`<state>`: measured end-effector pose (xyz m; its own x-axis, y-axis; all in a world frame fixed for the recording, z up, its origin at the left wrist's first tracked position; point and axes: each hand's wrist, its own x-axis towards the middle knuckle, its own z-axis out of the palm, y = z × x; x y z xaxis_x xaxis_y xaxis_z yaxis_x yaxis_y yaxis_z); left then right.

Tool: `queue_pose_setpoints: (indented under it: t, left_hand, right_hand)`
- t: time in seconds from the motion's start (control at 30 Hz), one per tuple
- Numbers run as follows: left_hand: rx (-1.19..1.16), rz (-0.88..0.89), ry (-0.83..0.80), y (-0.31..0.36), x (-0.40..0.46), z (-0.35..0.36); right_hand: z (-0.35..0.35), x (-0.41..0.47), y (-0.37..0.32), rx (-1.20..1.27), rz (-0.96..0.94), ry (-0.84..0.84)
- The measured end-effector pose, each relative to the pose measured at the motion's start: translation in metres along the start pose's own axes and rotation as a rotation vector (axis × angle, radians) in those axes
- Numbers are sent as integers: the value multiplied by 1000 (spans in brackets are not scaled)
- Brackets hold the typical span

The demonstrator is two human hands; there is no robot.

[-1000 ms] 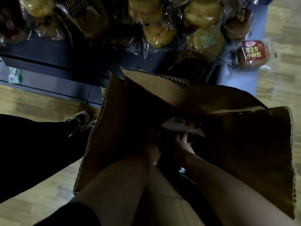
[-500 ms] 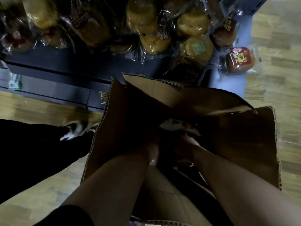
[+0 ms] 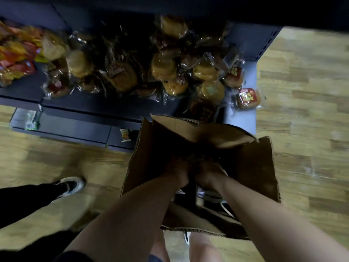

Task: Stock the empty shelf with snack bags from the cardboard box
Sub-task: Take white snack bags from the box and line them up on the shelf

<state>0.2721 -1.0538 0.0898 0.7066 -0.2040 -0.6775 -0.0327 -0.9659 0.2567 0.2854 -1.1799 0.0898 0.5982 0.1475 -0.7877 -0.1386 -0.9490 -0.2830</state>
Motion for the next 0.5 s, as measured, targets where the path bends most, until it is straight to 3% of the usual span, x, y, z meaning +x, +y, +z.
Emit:
queue_pose_setpoints:
  t: [0.23, 0.33, 0.5]
  left_hand:
    - [-223, -50, 91, 9, -33, -33]
    - [-217, -14, 101, 18, -59, -54]
    - [-105, 27, 275, 26, -105, -85]
  right_hand:
    - [-24, -47, -3, 151, -103, 198]
    - [-34, -69, -8, 220, -153, 284]
    - [-51, -114, -18, 300, -159, 430]
